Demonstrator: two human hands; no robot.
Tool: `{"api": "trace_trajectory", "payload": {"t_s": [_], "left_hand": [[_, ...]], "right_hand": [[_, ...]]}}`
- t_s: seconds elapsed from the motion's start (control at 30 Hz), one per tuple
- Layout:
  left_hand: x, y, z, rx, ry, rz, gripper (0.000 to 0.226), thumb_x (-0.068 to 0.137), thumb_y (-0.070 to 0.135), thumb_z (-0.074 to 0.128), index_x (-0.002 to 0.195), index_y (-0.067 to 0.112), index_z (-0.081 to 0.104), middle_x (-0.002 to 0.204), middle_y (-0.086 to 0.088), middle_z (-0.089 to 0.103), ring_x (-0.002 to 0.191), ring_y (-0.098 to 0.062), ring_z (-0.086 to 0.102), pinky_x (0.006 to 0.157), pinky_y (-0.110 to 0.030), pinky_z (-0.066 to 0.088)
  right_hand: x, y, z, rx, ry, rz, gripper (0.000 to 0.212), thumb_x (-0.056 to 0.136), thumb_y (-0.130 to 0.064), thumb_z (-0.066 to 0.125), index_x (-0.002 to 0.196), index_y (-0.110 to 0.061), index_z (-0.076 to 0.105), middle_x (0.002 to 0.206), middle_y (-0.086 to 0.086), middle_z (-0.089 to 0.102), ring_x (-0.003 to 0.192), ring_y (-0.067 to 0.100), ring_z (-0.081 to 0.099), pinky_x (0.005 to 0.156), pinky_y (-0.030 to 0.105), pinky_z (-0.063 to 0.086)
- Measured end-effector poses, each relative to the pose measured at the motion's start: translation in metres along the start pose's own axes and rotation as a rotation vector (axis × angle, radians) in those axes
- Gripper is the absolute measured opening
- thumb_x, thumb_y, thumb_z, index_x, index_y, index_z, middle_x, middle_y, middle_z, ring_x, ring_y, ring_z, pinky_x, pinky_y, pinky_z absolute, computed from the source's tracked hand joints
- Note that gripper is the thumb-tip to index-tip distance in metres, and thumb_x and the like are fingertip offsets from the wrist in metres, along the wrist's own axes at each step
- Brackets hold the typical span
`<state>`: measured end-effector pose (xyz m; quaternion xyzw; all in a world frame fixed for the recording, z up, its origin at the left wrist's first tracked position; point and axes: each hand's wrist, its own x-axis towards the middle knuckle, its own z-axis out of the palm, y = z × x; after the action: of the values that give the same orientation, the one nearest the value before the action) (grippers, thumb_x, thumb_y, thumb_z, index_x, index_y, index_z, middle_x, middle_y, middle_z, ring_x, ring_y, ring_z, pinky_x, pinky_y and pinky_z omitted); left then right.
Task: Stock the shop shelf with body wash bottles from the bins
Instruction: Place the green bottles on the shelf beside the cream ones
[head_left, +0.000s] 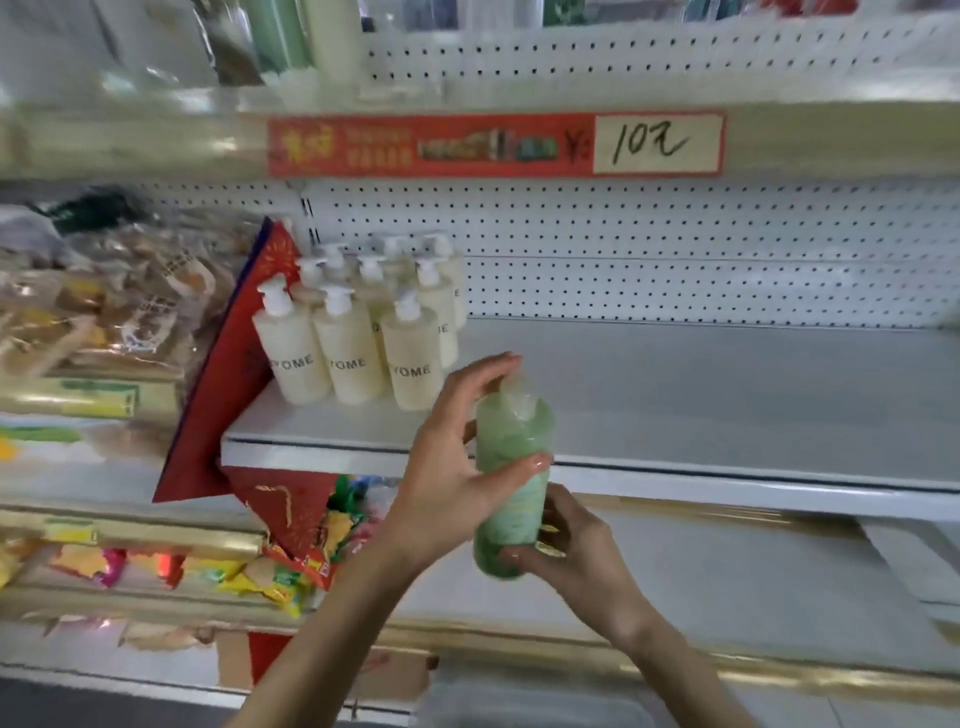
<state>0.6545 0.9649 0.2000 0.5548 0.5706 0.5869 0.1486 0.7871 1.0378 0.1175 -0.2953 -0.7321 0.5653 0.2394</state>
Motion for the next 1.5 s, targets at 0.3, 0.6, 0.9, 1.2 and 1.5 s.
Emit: {"api": "trace_trajectory", "payload": {"t_s": [0.3, 0.6, 0.9, 1.2, 1.5], "left_hand": [[0.041, -0.127, -0.062, 0.084, 0.359, -0.365, 0.058, 0.078, 0.019, 0.077, 0.125, 0.026, 0.043, 0.125, 0.005, 0.048, 0.117, -0.015, 0.049, 0.096, -0.029, 0.041], [0.079, -0.180, -0.064, 0.226, 0.217, -0.459, 0.069, 0.075, 0.028, 0.078, 0.130, 0.016, 0.038, 0.132, -0.003, 0.054, 0.120, -0.022, 0.053, 0.097, -0.039, 0.046], [0.089, -0.188, -0.064, 0.295, 0.236, -0.533, 0.075, 0.071, 0.042, 0.078, 0.130, 0.022, 0.036, 0.128, 0.000, 0.056, 0.114, -0.027, 0.056, 0.093, -0.046, 0.048], [0.090, -0.186, -0.062, 0.375, 0.244, -0.573, 0.074, 0.071, 0.044, 0.077, 0.126, 0.025, 0.031, 0.129, -0.003, 0.056, 0.115, -0.032, 0.055, 0.093, -0.049, 0.047], [0.091, -0.189, -0.060, 0.419, 0.271, -0.537, 0.079, 0.068, 0.043, 0.081, 0.128, 0.023, 0.034, 0.127, -0.002, 0.057, 0.114, -0.030, 0.057, 0.091, -0.048, 0.051]], "right_hand": [[0.086, -0.014, 0.008, -0.013, 0.219, -0.016, 0.045, 0.075, -0.008, 0.077, 0.114, -0.016, 0.056, 0.104, -0.004, 0.069, 0.099, 0.009, 0.065, 0.079, 0.019, 0.054], [0.143, 0.006, 0.018, -0.082, 0.350, 0.032, 0.051, 0.079, -0.011, 0.074, 0.123, -0.010, 0.050, 0.103, -0.005, 0.062, 0.095, 0.009, 0.060, 0.068, 0.006, 0.050], [0.195, 0.012, 0.004, -0.130, 0.311, 0.008, 0.053, 0.079, -0.007, 0.074, 0.125, -0.009, 0.048, 0.106, -0.001, 0.061, 0.099, 0.013, 0.059, 0.073, 0.003, 0.046], [0.278, 0.020, -0.009, -0.211, 0.332, 0.005, 0.054, 0.082, -0.017, 0.073, 0.128, -0.009, 0.046, 0.109, 0.000, 0.060, 0.098, 0.014, 0.058, 0.082, 0.018, 0.043], [0.349, 0.025, -0.019, -0.216, 0.352, 0.021, 0.054, 0.086, -0.022, 0.069, 0.131, -0.008, 0.043, 0.127, 0.009, 0.058, 0.111, 0.024, 0.058, 0.084, 0.025, 0.042]]}}
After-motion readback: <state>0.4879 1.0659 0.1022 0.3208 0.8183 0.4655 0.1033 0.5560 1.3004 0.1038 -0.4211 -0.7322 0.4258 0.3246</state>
